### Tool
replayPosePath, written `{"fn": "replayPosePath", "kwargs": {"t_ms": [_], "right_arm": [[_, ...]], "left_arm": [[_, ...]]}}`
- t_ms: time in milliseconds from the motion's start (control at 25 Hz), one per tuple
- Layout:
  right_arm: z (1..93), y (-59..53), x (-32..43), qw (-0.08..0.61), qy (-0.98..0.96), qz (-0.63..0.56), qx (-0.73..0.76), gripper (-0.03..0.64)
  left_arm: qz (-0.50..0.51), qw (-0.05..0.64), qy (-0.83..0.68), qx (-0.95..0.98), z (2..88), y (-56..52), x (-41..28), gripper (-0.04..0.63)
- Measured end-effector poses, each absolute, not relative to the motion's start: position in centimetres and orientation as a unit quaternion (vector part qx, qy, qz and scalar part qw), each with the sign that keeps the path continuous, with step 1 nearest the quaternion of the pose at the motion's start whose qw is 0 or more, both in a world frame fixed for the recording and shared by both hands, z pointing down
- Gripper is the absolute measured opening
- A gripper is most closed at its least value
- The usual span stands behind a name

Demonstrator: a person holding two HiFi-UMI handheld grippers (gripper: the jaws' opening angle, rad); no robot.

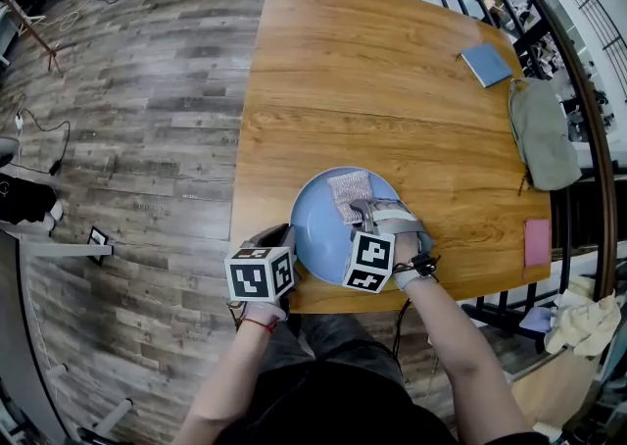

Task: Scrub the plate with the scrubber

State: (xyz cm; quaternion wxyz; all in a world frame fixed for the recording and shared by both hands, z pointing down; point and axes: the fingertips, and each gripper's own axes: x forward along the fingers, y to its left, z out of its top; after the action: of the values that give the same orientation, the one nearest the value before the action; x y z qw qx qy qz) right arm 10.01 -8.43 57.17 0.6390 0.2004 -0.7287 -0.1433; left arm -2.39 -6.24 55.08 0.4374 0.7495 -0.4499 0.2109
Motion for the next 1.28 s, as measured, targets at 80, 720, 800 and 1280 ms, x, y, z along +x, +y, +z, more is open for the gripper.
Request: {"fn": "replayPosePath", "kwargs": {"t_ms": [80, 720, 800, 1280], "right_arm": [[57.3, -8.1, 11.9, 0.662, -0.709, -0.143, 0.194, 0.092], [55.5, 0.6, 14.7, 0.665, -0.739, 0.059, 0.094, 0.092], [55.1, 1.5, 14.2, 0.666, -0.738, 0.079, 0.075, 0.092], [54.5, 6.6, 8.6, 0.638, -0.751, 0.157, -0.072, 0.092]], "left_arm": [[0.204, 0.440, -0.457, 0.746, 55.1, -6.3, -2.4, 0.025], [0.182, 0.453, -0.477, 0.731, 55.1, -7.1, -2.5, 0.017], [0.180, 0.453, -0.477, 0.731, 55.1, -7.2, -2.5, 0.015], [0.176, 0.460, -0.477, 0.728, 55.1, -7.1, -2.5, 0.015]]}}
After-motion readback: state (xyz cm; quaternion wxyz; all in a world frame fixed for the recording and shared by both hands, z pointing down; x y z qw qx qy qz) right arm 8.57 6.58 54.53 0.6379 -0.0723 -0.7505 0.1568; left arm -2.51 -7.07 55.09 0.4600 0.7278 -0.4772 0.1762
